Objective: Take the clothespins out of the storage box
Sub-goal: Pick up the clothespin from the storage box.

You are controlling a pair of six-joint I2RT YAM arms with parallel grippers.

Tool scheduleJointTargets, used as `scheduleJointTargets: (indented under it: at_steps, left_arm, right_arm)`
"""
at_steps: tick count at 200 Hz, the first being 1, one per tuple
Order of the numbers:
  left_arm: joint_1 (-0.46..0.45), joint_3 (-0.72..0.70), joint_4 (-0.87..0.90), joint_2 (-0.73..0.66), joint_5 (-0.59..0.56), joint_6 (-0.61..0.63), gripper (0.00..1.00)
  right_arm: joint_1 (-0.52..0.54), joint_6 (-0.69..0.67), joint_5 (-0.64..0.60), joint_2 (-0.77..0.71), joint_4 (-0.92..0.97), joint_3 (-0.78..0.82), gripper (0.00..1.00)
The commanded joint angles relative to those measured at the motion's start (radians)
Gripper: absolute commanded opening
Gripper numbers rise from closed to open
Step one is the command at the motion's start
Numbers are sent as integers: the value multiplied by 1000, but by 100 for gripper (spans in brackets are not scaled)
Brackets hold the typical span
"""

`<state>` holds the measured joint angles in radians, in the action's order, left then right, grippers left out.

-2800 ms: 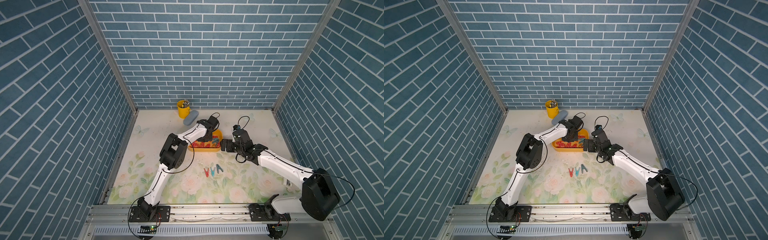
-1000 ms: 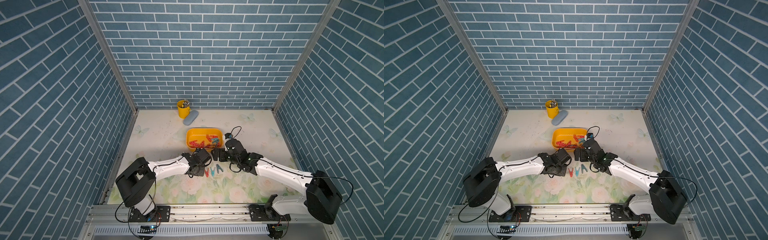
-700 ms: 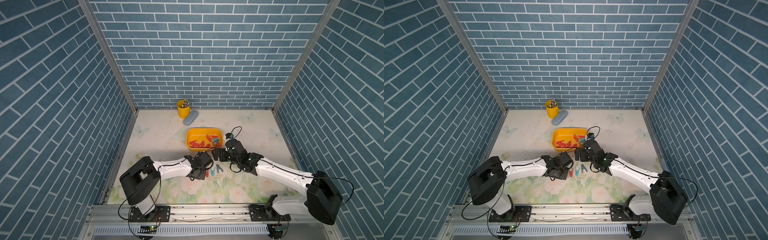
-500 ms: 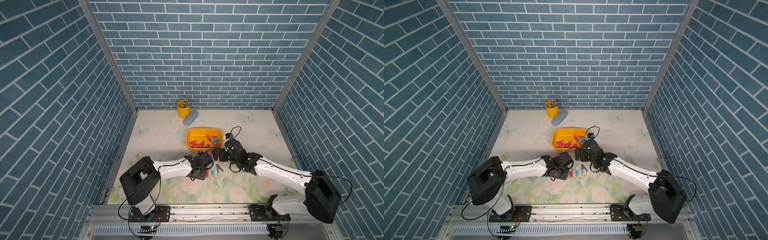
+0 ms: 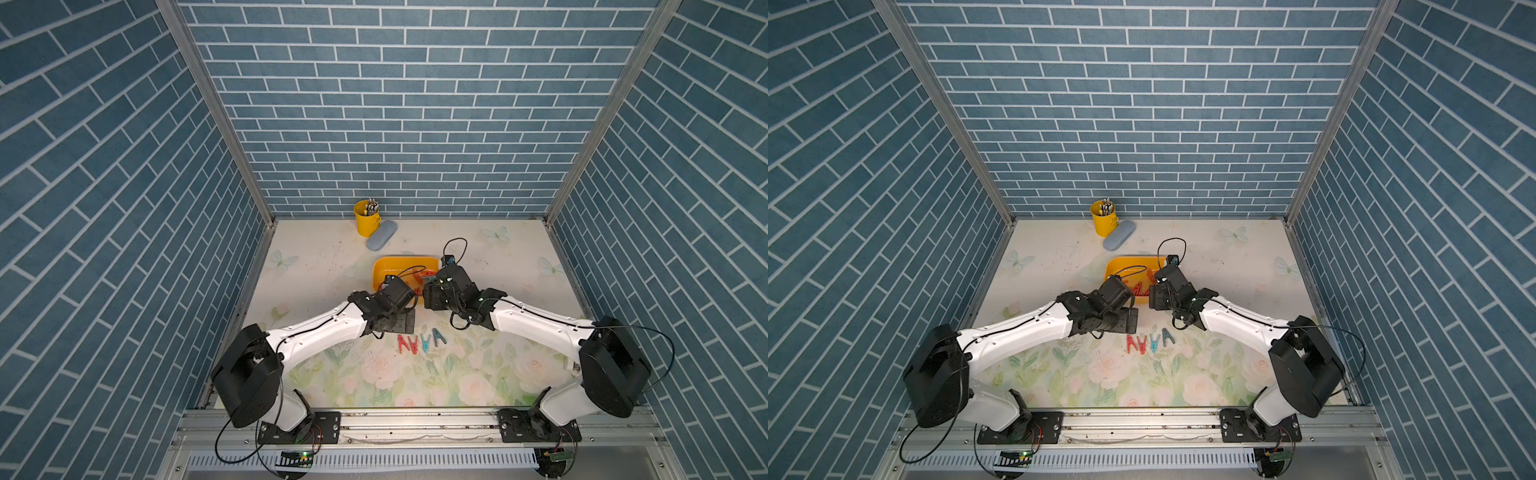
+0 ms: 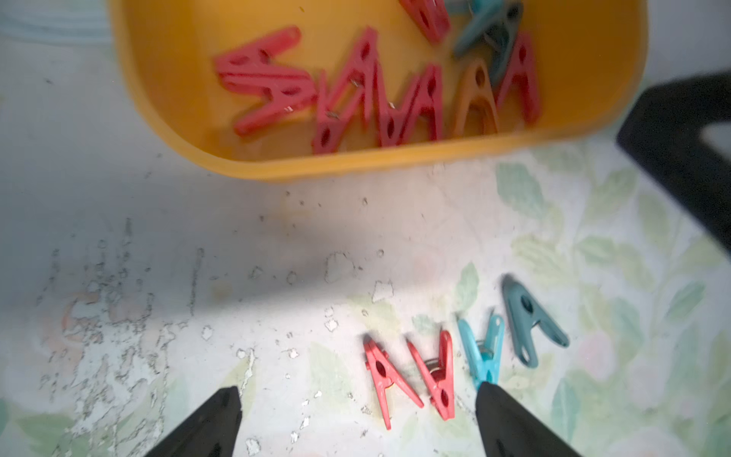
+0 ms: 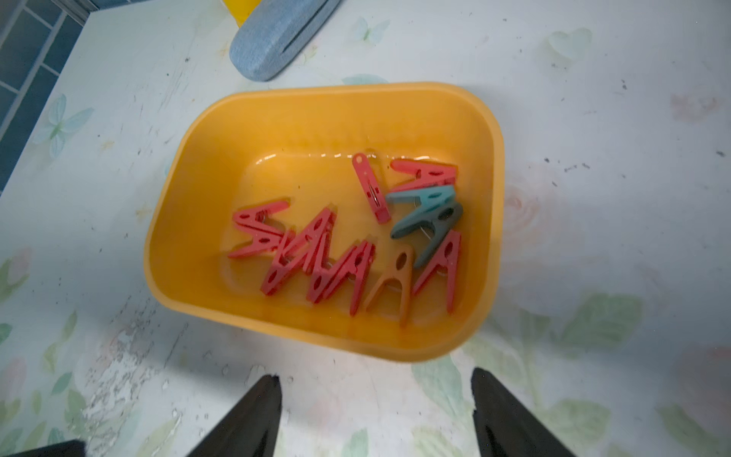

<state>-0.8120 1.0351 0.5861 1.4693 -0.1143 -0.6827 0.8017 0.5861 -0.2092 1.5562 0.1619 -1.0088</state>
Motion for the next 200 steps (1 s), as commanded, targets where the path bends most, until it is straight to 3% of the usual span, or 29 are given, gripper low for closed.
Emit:
scheduleJointTargets:
  at_steps: [1, 66, 124, 200]
  left_arm:
    - [74, 19, 34, -41, 12, 24, 100]
    - [242, 23, -13, -148, 81, 20, 99]
    - [295, 6, -29, -173, 111, 22, 100]
    - [317, -4, -37, -176, 134, 34, 99]
  right_arm:
    - [-12, -85, -30, 78, 33, -89, 71]
    - [-29, -185, -94, 386, 187, -420, 50]
    - [-28, -246, -158, 578, 272, -636, 49]
    - [-27, -282, -200, 737, 327, -785, 42]
